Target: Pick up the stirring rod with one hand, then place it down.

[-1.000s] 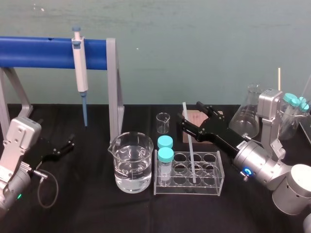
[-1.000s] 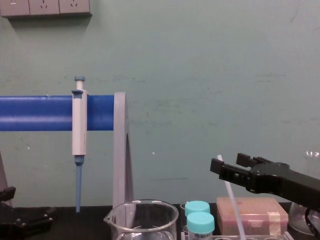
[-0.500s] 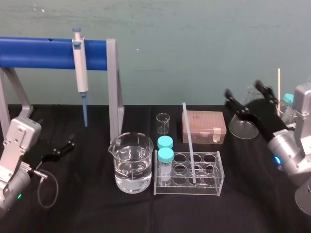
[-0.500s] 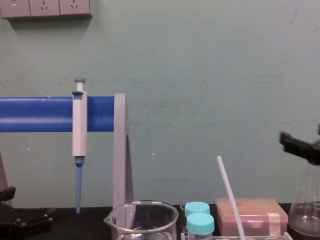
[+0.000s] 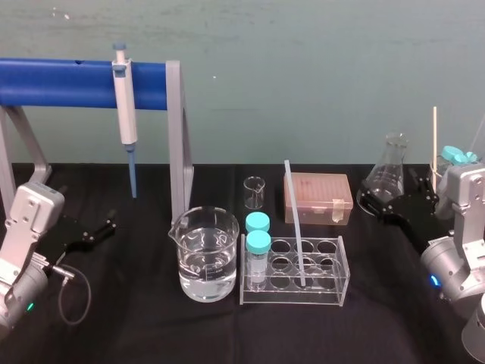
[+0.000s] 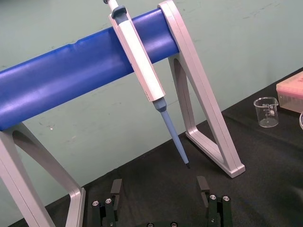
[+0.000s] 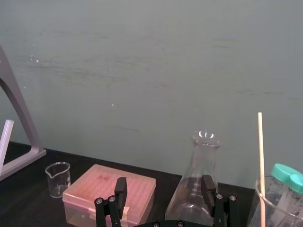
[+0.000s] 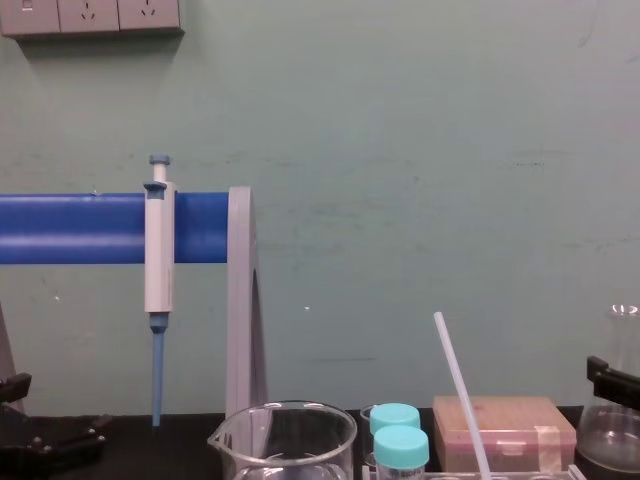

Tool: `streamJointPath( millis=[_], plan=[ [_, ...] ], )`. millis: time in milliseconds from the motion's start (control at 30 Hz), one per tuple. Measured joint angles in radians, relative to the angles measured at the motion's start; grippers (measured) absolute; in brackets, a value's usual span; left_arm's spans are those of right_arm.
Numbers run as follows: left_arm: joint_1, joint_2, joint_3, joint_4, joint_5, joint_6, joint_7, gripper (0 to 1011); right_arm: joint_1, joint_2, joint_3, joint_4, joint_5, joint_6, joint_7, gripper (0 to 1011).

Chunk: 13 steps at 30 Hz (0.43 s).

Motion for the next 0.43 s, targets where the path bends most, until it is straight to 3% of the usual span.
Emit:
streamJointPath(
  millis=[433],
  plan=[
    [0.0,0.0,0.0,0.0,0.0,0.0,0.0,1000,0.001,0.001,0.0,-0.002,0.001,-0.001,0.0,1003]
  ],
)
